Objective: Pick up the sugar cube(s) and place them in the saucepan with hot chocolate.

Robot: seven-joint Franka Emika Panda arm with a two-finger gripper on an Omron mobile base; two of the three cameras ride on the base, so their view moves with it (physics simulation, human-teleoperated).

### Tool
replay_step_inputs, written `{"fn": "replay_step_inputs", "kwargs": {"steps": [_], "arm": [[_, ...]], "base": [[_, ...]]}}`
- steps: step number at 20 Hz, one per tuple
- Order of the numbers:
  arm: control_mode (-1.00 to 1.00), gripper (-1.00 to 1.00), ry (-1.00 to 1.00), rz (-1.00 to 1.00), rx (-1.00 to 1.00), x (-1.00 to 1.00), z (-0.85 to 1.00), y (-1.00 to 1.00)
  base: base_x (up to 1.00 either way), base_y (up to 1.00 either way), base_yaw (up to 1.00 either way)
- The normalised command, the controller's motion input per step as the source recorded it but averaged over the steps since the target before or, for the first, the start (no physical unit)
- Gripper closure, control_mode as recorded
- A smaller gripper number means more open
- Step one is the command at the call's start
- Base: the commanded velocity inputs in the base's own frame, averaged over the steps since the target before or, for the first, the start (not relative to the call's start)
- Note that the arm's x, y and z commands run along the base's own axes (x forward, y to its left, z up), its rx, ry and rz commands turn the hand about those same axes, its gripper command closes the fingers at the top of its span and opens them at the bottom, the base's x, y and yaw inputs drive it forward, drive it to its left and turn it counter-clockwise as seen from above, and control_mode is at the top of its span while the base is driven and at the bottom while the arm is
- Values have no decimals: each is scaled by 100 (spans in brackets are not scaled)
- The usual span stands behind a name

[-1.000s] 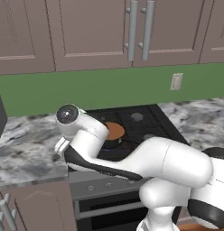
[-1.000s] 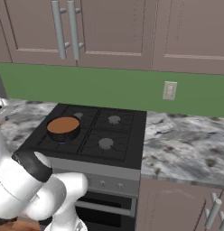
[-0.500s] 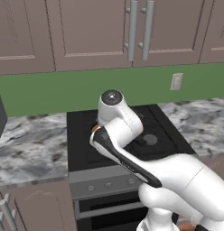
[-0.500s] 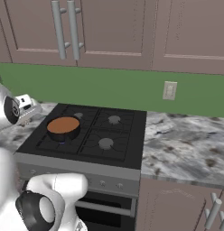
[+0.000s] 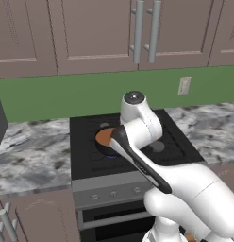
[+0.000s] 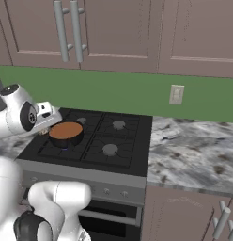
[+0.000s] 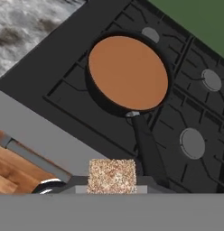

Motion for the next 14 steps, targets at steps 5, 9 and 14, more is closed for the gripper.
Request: {"fn": "replay_step_inputs", "kwargs": {"steps": [5, 9, 14], "arm": [[-100, 100, 7, -1, 0, 3, -1, -12], [-100, 100, 13, -4, 0, 9, 0, 0], [-100, 100, 16, -5, 0, 13, 0, 0]], "base": [[0, 0, 0], [0, 0, 0], [0, 0, 0]]}}
